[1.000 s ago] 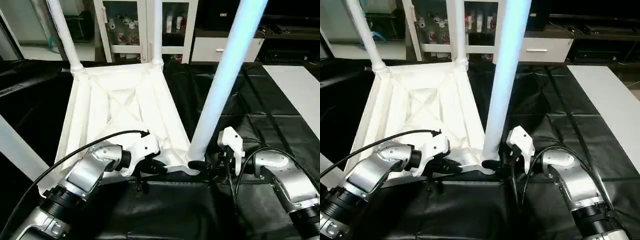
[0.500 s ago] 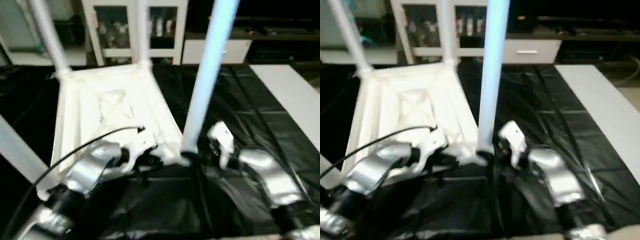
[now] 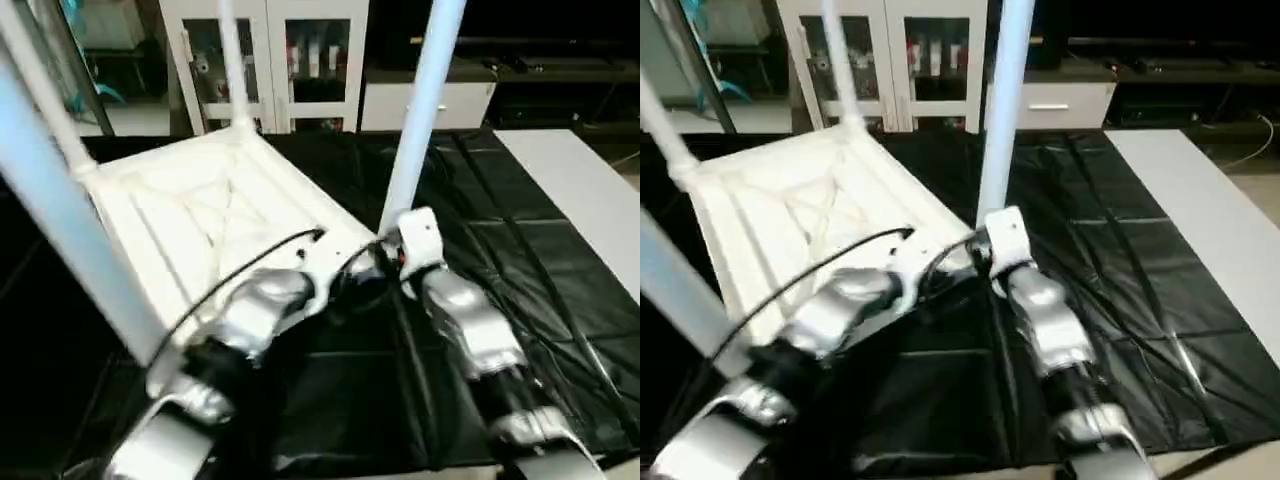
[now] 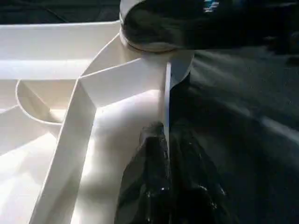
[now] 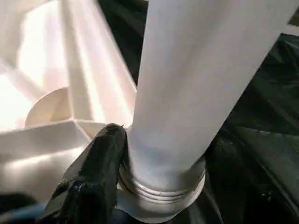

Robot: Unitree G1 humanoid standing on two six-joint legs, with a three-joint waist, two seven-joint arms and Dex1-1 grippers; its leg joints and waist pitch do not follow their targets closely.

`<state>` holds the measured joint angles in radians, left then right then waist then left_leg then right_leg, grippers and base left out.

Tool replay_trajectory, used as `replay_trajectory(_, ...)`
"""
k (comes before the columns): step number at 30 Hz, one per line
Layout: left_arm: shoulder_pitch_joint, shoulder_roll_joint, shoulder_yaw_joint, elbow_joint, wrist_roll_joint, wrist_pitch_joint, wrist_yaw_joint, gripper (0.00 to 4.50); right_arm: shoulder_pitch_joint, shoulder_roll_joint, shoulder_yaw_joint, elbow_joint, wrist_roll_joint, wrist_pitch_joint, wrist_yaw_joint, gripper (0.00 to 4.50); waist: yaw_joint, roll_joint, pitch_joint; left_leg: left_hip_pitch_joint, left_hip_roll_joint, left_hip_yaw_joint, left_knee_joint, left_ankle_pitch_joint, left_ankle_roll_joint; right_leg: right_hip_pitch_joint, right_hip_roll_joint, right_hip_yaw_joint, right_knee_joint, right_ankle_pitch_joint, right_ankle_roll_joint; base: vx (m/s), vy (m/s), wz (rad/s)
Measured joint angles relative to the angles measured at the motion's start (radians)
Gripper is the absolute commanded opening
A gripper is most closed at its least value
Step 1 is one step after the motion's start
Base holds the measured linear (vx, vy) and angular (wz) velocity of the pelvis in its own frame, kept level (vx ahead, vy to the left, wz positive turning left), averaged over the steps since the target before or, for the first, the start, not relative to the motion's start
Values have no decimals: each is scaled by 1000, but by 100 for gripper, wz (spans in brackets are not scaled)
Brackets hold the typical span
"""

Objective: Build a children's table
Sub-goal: Rotate leg to tighten

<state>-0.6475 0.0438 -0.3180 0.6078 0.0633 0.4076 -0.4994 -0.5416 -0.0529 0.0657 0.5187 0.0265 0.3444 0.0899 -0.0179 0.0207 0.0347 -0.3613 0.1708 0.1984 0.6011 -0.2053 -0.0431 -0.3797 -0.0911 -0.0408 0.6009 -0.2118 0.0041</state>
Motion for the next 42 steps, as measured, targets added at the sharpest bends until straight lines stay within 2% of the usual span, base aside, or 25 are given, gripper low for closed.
replay_trajectory(4, -15, -14, 8, 25, 2, -14, 21, 0, -31, 17, -13, 41, -8, -14, -32, 236, -1, 0, -2, -5, 0, 1, 0, 0, 0, -1, 0, 0, -6, 12, -8, 0, 0, 0)
replay_trajectory(8, -2, 12, 6, -5, 1, -16, -10, 0, -8, 12, -22, 25, 4, -56, 14, 236, 2, 0, -2, -5, 0, 1, -2, 0, 0, -2, 0, -1, -6, 14, -7, 0, 0, 0)
replay_trajectory(10, 12, 37, 5, -33, 0, -20, -49, 0, 1, 0, -22, 2, 20, -62, 66, 289, 0, 3, -2, -5, 1, 1, -5, 0, 0, -3, 1, -2, -6, 14, -6, 0, 0, 0)
replay_trajectory(13, 41, 74, -8, -88, -1, -23, -106, 0, 21, -27, -14, -30, 32, -60, 141, 292, -3, 4, -2, -5, 3, 0, -9, 0, 0, -5, 3, -2, -6, 12, -3, 0, 0, 0)
replay_trajectory(16, 92, 145, -22, -173, -27, -37, -206, 0, 49, -87, 0, -67, 65, -60, 258, 337, 1, 6, -1, -6, 5, -1, -10, 0, 0, -6, 5, -3, -6, 9, 2, 0, 0, 0)
replay_trajectory(19, 121, 184, -35, -225, -53, -45, -304, 0, 59, -136, 1, -83, 98, -62, 374, 343, 17, 10, 2, -8, 5, 0, -10, 0, 0, -8, 4, -3, -6, 8, 1, 0, 0, 0)
replay_trajectory(20, 127, 192, -37, -233, -55, -52, -323, 0, 65, -149, 3, -89, 107, -62, 410, 374, 24, 10, 2, -8, 5, 1, -10, 1, 2, -8, 4, -3, -6, 8, 1, 0, 0, 0)
replay_trajectory(21, 134, 210, -45, -244, -61, -64, -357, 0, 82, -193, 25, -116, 120, -62, 486, 381, 29, 10, 2, -9, 4, 1, -10, 1, 3, -8, 3, -3, -7, 8, 1, 0, 0, 0)
replay_trajectory(24, 162, 249, -57, -288, -75, -72, -437, 0, 129, -316, 82, -183, 129, -64, 682, 383, 47, 9, 3, -8, 3, 3, -9, 0, 4, -7, 1, -3, -7, 8, 1, 0, 0, 0)
replay_trajectory(27, 185, 286, -74, -333, -98, -67, -498, 0, 175, -391, 124, -235, 138, -65, 820, 383, 56, 9, 3, -8, 3, 3, -9, -1, 3, -7, 1, -3, -7, 8, 1, 0, 0, 0)
replay_trajectory(32, 218, 329, -90, -392, -123, -48, -585, 0, 216, -485, 159, -292, 158, -62, 972, 383, 59, 8, 3, -7, 3, 4, -8, -1, 2, -6, 0, -2, -6, 8, 1, 0, 0, 0)
replay_trajectory(39, 226, 348, -93, -407, -128, -37, -612, 0, 230, -488, 162, -299, 161, -61, 997, 383, 55, 8, 3, -6, 3, 4, -6, -1, 2, -5, 0, -2, -5, 8, 1, 0, 0, 0)
replay_trajectory(42, 226, 351, -92, -411, -128, -33, -615, 0, 228, -480, 155, -298, 166, -46, 997, 345, 52, 8, 3, -6, 3, 4, -6, -1, 3, -5, 0, -2, -5, 8, 1, 0, 0, 0)
